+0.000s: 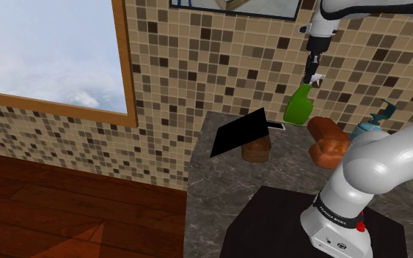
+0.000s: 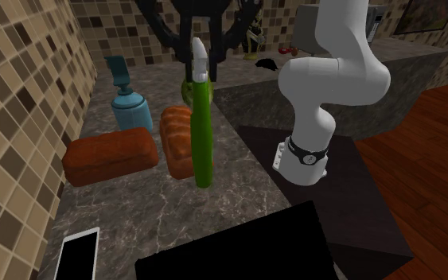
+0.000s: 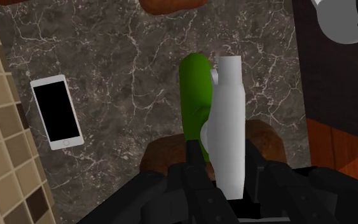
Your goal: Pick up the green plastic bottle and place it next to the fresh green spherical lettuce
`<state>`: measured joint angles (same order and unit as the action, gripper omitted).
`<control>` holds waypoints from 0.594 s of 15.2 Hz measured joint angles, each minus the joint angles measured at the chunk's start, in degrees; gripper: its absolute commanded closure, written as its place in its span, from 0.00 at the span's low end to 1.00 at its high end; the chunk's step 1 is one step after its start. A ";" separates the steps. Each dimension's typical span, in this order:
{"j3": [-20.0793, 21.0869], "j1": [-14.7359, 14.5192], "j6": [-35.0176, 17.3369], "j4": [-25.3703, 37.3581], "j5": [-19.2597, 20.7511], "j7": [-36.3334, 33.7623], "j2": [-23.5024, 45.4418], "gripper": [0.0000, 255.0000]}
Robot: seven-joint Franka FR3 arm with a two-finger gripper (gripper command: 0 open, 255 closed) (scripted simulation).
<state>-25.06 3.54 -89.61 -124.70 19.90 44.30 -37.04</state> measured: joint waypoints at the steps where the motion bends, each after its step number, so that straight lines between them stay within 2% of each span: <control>1: 0.11 -0.05 0.60 0.72 -0.10 0.11 0.12 1.00; 9: 0.92 -0.51 6.28 8.15 -1.03 1.27 1.86 1.00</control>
<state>-24.14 3.03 -83.34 -116.55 18.87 45.57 -35.18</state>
